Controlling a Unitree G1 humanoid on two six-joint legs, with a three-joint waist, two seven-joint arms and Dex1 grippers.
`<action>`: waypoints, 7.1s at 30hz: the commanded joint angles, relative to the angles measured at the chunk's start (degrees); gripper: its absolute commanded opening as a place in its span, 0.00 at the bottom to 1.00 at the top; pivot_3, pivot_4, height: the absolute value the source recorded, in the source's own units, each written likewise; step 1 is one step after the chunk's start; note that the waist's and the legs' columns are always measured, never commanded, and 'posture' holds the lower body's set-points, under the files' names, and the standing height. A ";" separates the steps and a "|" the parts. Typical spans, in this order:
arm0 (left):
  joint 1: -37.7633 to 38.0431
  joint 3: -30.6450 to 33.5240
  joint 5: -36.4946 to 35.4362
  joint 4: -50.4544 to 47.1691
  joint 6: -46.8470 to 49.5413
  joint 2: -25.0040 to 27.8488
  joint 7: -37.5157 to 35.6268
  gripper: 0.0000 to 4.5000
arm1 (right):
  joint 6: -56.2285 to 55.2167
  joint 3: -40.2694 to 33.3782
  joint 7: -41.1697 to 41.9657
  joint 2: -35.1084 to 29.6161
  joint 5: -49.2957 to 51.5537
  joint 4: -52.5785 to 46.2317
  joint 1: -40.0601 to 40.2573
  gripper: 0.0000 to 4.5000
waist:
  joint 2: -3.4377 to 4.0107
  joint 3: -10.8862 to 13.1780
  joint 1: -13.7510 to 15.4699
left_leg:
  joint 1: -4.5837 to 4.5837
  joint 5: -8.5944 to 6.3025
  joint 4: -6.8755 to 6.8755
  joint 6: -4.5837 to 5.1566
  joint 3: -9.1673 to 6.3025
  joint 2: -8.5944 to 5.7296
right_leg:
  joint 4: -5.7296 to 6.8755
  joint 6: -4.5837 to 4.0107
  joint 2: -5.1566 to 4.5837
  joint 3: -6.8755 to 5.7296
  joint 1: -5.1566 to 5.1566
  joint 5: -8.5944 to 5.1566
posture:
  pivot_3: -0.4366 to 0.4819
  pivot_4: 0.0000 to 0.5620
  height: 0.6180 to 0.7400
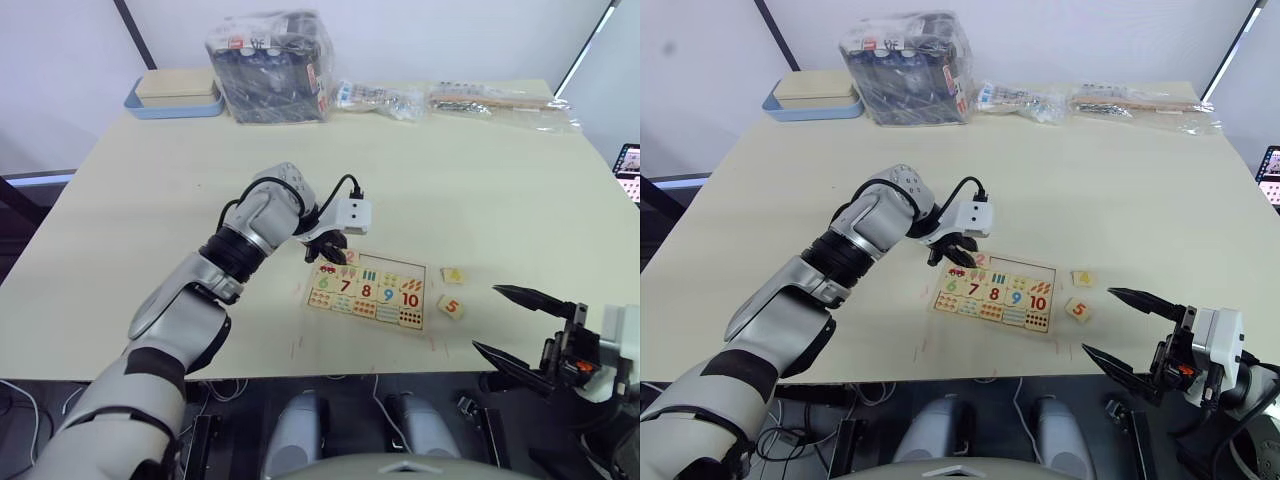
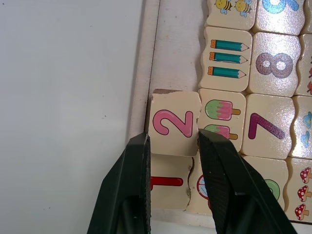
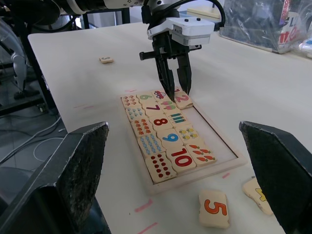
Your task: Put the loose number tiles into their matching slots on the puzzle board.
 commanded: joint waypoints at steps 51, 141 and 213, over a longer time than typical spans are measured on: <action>-2.12 -0.29 1.73 0.57 -0.28 -1.75 -1.93 0.21 | -2.31 0.07 -0.66 1.22 -1.00 -1.70 1.33 1.00 | 0.00 0.00 0.00 | 0.00 0.00 0.00 0.00 -0.01 -0.01 | 0.00 0.01 0.00 0.00 0.00 0.00 | 0.48 0.27 1.00; 7.39 12.98 -9.55 3.76 -16.01 3.05 2.30 0.01 | -1.21 2.55 -0.71 -0.20 -0.96 0.37 -2.93 1.00 | -0.01 0.00 0.03 | 0.02 0.00 0.03 0.00 -0.01 -0.04 | 0.07 0.22 -0.02 -0.01 0.01 0.12 | 0.48 0.27 1.00; 55.73 67.01 -44.15 -51.69 14.26 -1.14 40.16 0.01 | 0.17 0.09 2.91 -2.17 2.76 8.88 -8.46 1.00 | -0.02 -0.03 -0.15 | 0.20 0.00 -0.02 -0.01 -0.04 0.29 | 0.10 0.01 -0.12 -0.11 0.12 0.00 | 0.48 0.27 1.00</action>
